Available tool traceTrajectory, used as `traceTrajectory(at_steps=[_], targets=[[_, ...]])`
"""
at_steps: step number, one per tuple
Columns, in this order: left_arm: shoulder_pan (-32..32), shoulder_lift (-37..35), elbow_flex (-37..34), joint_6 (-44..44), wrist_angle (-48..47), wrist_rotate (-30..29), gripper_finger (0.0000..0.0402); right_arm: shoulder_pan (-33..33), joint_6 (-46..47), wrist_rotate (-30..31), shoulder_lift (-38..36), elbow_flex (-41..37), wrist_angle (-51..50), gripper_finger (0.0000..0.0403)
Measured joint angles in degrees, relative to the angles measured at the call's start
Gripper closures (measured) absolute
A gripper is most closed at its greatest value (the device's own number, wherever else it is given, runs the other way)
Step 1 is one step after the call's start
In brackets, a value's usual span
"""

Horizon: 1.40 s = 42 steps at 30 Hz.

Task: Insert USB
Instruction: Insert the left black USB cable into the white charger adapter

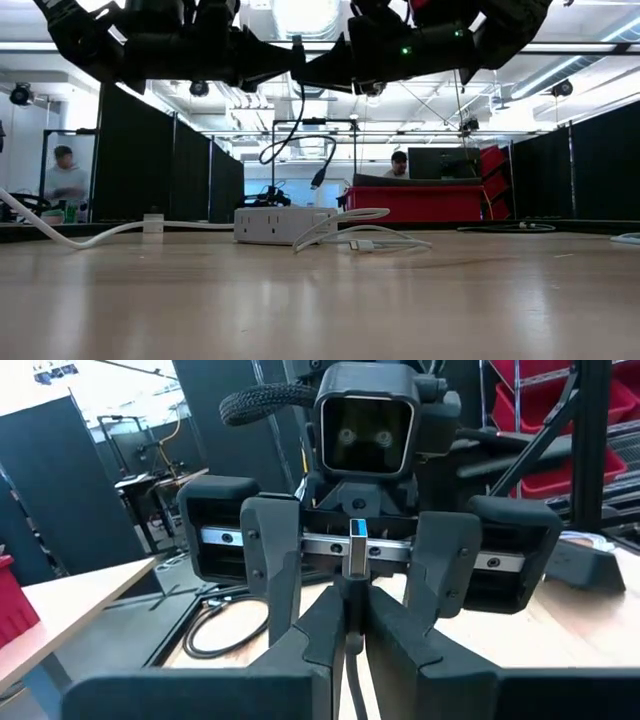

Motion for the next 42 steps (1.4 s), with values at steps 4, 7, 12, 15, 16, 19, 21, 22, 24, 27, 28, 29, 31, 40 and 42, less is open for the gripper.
traceTrajectory(at_steps=[4,7,12,15,16,19,21,22,24,27,28,29,31,40,42], targets=[[0.00,0.00,0.00,-0.92,0.09,-0.01,0.0380,0.00,0.02,-0.02,0.00,0.00,0.01,0.0265],[0.00,0.00,0.00,-1.31,0.61,0.17,0.0380,0.00,-0.01,-0.07,0.00,0.00,-0.09,0.0319],[0.00,0.00,0.00,-1.34,0.91,0.37,0.0380,0.04,-0.45,-0.14,0.00,0.00,-0.19,0.0395],[0.00,0.00,0.00,-1.36,0.91,0.37,0.0380,0.04,-0.03,-0.15,-0.02,0.00,-0.17,0.0392],[0.00,0.00,0.00,-1.42,0.77,0.36,0.0380,0.04,-0.03,-0.15,-0.02,0.00,-0.22,0.0393],[0.64,-0.34,0.12,-4.22,-0.77,0.11,0.0375,0.04,-0.03,0.06,-0.22,0.00,-1.04,0.0400],[2.21,-1.52,1.57,-6.91,-7.45,-0.25,0.0354,-0.06,0.09,0.81,-0.99,-0.04,-3.04,0.0399],[3.03,-2.24,2.68,-7.32,-12.45,-0.33,0.0340,-0.08,0.07,1.91,-1.75,-0.09,-4.55,0.0400],[4.44,-3.27,5.72,-7.57,-24.49,-1.41,0.0311,-0.02,-0.45,3.97,-3.35,-0.09,-7.49,0.0401],[6.60,-3.56,12.05,-7.43,-44.84,-3.76,0.0270,0.15,-0.07,5.36,-6.33,-0.07,-11.95,0.0401],[7.43,-3.56,14.86,-7.53,-51.55,-5.83,0.0259,0.09,0.05,5.45,-7.17,-0.07,-13.47,0.0402],[8.58,-3.48,17.76,-8.05,-58.18,-8.61,0.0249,0.01,0.40,5.72,-7.86,-0.11,-14.53,0.0402],[11.65,-2.73,23.12,-9.87,-69.69,-15.20,0.0233,-0.06,0.95,6.01,-9.31,-0.23,-16.91,0.0402],[34.07,1.01,37.12,-28.11,-102.03,-17.81,0.0216,-0.41,5.99,6.02,-11.21,-0.28,-19.76,0.0402],[39.64,2.22,38.61,-31.56,-104.62,-17.13,0.0222,-0.31,7.59,5.88,-10.84,-0.28,-19.49,0.0403]])
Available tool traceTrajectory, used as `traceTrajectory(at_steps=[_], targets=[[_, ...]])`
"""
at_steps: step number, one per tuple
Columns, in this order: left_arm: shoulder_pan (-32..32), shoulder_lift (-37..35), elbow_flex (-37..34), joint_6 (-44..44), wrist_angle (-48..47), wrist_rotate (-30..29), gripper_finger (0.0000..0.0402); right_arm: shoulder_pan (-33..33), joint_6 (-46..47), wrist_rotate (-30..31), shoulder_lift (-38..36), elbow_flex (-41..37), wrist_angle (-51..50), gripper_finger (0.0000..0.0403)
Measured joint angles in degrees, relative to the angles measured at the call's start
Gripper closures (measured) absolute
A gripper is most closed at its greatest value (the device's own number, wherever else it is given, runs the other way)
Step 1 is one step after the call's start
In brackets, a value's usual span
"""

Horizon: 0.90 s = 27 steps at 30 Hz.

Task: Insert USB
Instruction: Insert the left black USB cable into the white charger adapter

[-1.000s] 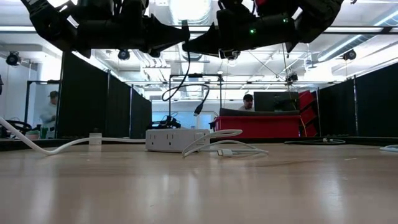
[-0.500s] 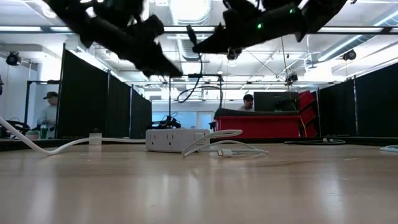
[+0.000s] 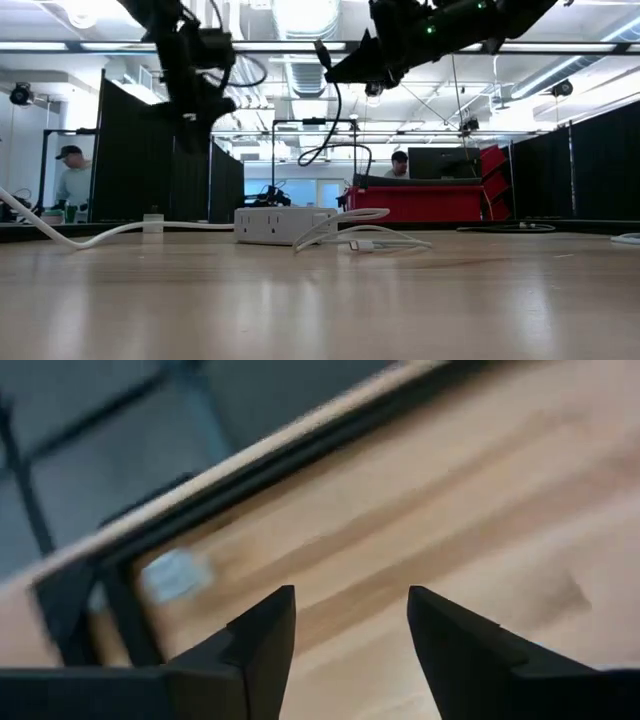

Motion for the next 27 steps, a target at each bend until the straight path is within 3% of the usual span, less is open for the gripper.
traceTrajectory(at_steps=[4,10,16,22,27], targets=[[9.33,5.02,1.67,-2.75,-4.60,2.70,0.0239,0.00,2.19,-0.05,0.39,-0.02,-1.03,0.0403],[16.79,15.38,3.87,-3.63,-8.66,7.42,0.0255,0.66,4.36,-2.02,0.19,-0.02,-0.90,0.0403],[18.95,23.73,10.66,-6.30,-13.70,7.56,0.0235,2.51,4.30,-3.57,-0.13,-0.02,-0.61,0.0403],[19.85,26.13,16.23,-9.50,-14.85,3.95,0.0199,3.43,3.76,-3.56,-0.22,-0.02,-0.71,0.0403],[21.41,27.64,18.93,-10.72,-16.52,6.89,0.0173,3.67,3.84,-3.60,-0.22,0.00,-1.96,0.0403]])
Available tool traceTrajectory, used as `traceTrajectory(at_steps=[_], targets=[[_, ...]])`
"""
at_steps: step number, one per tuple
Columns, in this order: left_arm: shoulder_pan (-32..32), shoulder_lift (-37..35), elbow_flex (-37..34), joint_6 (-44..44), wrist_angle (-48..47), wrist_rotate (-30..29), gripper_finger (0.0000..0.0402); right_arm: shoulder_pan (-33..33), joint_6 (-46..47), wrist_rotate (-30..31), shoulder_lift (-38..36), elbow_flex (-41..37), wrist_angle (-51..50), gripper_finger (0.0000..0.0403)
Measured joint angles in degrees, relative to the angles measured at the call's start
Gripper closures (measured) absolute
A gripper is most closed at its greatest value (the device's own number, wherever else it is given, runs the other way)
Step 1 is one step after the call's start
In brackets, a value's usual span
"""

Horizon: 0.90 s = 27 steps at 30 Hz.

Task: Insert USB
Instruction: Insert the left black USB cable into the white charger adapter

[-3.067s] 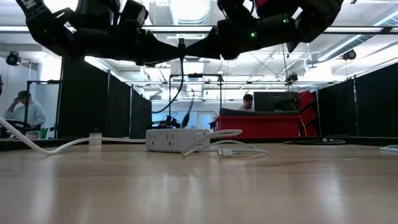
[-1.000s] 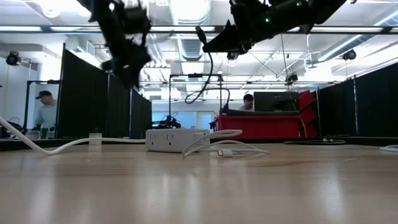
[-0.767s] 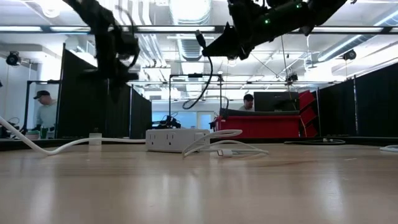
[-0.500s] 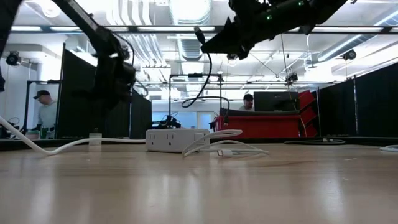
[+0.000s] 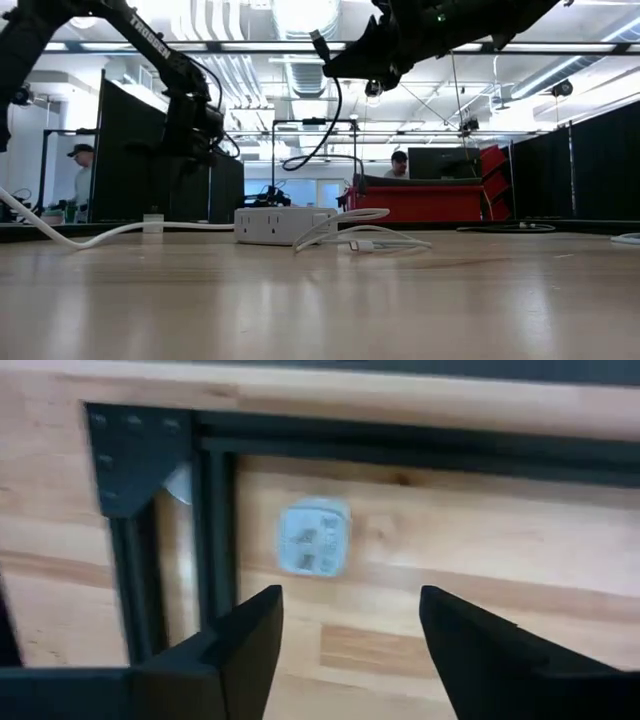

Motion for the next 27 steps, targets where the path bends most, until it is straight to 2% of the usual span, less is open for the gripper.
traceTrajectory(at_steps=[6,12,18,23,27], targets=[[-0.01,4.16,2.04,-2.22,-1.78,-0.45,0.0157,0.16,0.07,-0.07,0.00,-0.02,-0.01,0.0403],[-0.32,8.62,3.72,-4.12,-3.65,-4.90,0.0162,0.35,0.07,-0.11,0.00,0.00,-0.05,0.0403],[-0.67,9.76,4.01,-4.17,-4.42,-6.59,0.0165,0.35,0.05,-0.11,0.00,0.00,-0.78,0.0403],[-0.83,10.21,4.01,-4.14,-4.43,-6.47,0.0166,0.35,-0.06,-0.11,0.00,0.00,-1.54,0.0403],[-1.05,10.73,3.49,-2.69,-4.01,-2.94,0.0172,0.35,-0.46,-0.09,0.00,0.00,-1.52,0.0403]])
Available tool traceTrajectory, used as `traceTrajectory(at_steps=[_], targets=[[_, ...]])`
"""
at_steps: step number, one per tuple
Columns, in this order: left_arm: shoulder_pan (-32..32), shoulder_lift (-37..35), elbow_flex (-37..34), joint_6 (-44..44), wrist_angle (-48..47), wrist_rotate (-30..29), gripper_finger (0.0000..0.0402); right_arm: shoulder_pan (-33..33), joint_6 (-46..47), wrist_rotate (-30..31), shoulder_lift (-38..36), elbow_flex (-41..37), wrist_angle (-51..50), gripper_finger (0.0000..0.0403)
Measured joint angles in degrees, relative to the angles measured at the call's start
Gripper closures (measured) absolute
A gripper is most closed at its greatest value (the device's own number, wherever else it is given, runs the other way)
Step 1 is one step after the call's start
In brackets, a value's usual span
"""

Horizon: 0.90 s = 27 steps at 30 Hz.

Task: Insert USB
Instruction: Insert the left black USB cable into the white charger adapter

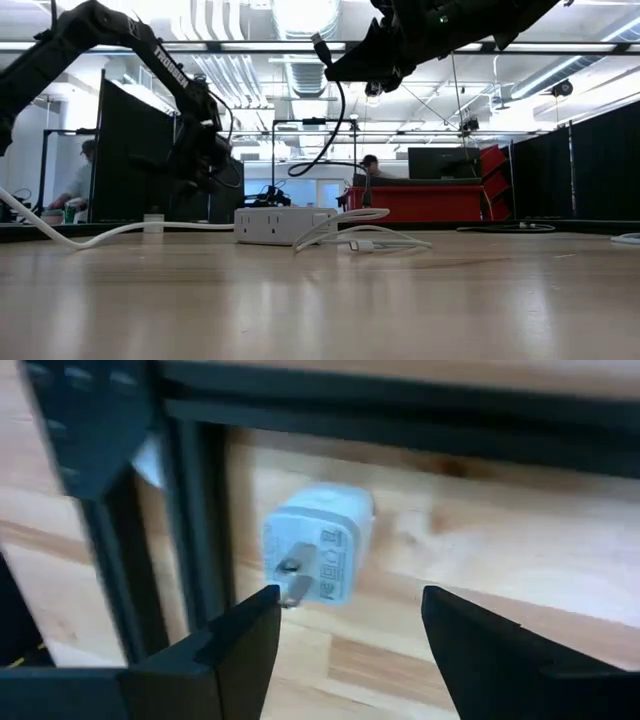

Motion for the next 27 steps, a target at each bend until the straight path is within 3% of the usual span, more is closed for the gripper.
traceTrajectory(at_steps=[18,24,27], targets=[[-3.76,-1.03,-0.05,7.76,0.21,0.76,0.0170,0.00,-0.07,0.11,-0.02,0.00,-0.17,0.0403],[-3.50,-3.59,-0.05,9.39,-2.99,-5.68,0.0164,-0.01,-0.08,0.11,-0.02,0.00,-0.22,0.0403],[-2.66,-3.90,-0.07,9.68,-1.79,-6.22,0.0155,-0.02,-0.08,0.09,-0.02,0.00,-0.26,0.0403]])
